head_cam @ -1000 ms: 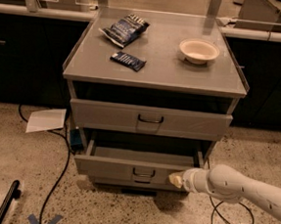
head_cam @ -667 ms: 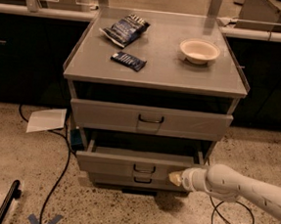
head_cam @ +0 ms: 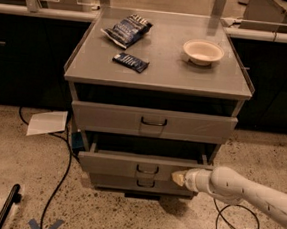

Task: Close middle drawer

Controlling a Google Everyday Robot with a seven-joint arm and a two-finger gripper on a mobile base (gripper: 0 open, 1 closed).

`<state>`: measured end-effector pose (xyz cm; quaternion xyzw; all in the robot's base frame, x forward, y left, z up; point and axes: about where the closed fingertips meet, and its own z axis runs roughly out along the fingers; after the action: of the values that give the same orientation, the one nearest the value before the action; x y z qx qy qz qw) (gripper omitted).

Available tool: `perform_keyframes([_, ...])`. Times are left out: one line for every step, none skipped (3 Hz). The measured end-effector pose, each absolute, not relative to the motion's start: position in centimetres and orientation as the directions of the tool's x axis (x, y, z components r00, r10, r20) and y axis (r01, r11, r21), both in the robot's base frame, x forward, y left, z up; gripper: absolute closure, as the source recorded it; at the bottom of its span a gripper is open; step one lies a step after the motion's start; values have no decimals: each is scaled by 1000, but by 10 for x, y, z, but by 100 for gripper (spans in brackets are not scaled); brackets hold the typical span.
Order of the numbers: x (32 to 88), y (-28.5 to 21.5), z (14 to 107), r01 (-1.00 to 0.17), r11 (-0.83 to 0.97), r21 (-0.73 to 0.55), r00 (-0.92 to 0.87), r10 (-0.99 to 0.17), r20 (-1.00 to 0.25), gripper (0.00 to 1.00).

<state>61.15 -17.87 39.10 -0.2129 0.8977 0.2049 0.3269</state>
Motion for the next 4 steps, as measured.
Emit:
perform_keyframes([645, -180, 394, -516, 833, 198, -640, -221, -736, 100])
perform_keyframes([668, -184, 397, -504, 845, 178, -602, -195, -774, 100])
perform_keyframes([670, -184, 396, -500, 847, 178, -596, -188, -781, 100])
perform_keyframes([665, -187, 378, -494, 840, 224, -657, -192, -729, 100])
